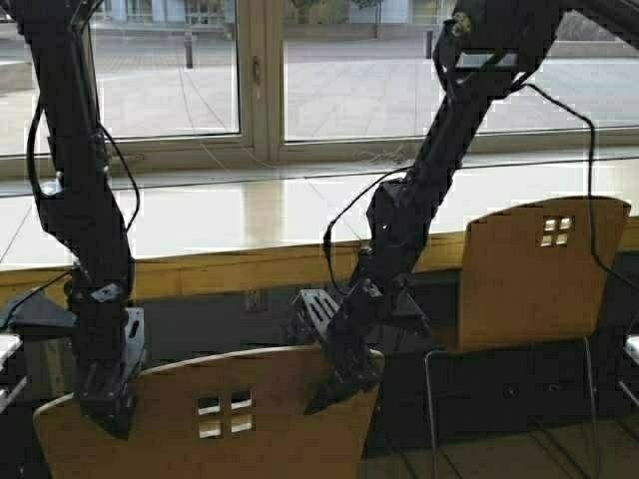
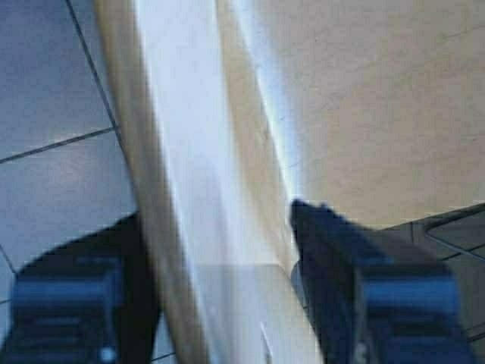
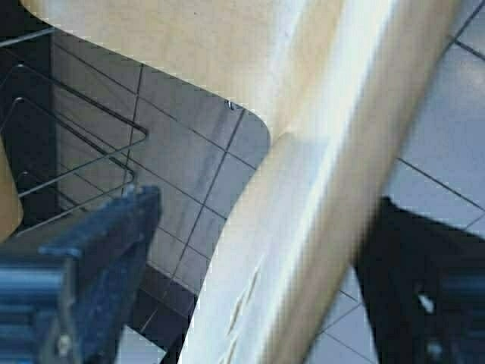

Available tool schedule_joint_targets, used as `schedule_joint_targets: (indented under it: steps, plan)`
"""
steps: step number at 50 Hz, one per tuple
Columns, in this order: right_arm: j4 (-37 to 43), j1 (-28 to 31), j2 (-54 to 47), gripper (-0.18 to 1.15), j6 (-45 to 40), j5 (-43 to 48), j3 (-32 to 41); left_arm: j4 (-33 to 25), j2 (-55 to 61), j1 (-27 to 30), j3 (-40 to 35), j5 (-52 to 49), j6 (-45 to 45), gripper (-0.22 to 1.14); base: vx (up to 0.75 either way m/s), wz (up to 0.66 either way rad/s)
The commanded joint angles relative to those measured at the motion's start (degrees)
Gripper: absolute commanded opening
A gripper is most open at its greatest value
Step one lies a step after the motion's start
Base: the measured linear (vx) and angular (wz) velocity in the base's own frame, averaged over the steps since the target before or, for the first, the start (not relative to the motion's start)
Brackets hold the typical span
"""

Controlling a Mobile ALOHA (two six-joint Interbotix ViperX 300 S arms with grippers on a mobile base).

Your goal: Push the chairs under the table

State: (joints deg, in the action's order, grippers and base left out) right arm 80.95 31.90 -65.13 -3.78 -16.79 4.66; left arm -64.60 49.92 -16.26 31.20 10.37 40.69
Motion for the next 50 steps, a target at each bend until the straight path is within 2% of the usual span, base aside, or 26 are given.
schedule_joint_targets:
  steps: [1,5,9,13,17,20,24,50]
  plan:
    - [0.09,-0.79,0.09,0.99,0.18,0.26,1.67,0.18,-0.53,-0.18,-0.62,-0.09,-0.09,0.79,0.01,-0.02]
    - [0.09,-0.88,-0.44,0.95,0.18,0.18,2.37,0.18,-0.44,-0.18,-0.97,-0.44,-0.09,0.68,0.00,0.00]
    - [0.09,-0.97,-1.05,0.83,0.26,-0.53,2.90,0.00,-0.26,-0.18,-1.23,-0.70,-0.09,0.48,0.00,0.00]
    - [0.09,-1.14,-1.49,0.63,0.26,-1.32,3.43,-0.09,-0.18,-0.18,-1.49,-0.97,0.00,0.25,0.00,0.00]
    - [0.09,-1.49,-1.67,0.35,0.26,-2.11,3.60,-0.97,-0.18,-0.18,-1.49,-1.23,0.00,0.06,0.01,-0.01]
    - [0.09,-1.58,-1.67,0.18,0.26,-2.72,3.60,-1.41,-0.18,-0.18,-1.49,-1.49,0.00,-0.01,0.01,-0.01]
    - [0.09,-1.58,-1.58,0.05,0.26,-3.25,3.60,-1.49,-0.53,-0.18,-1.14,-2.11,-0.09,0.01,0.01,0.03]
    - [0.00,-1.76,-1.49,0.05,0.44,-4.48,2.99,-0.97,-0.97,0.79,-2.90,-2.02,-0.70,0.03,0.09,0.02]
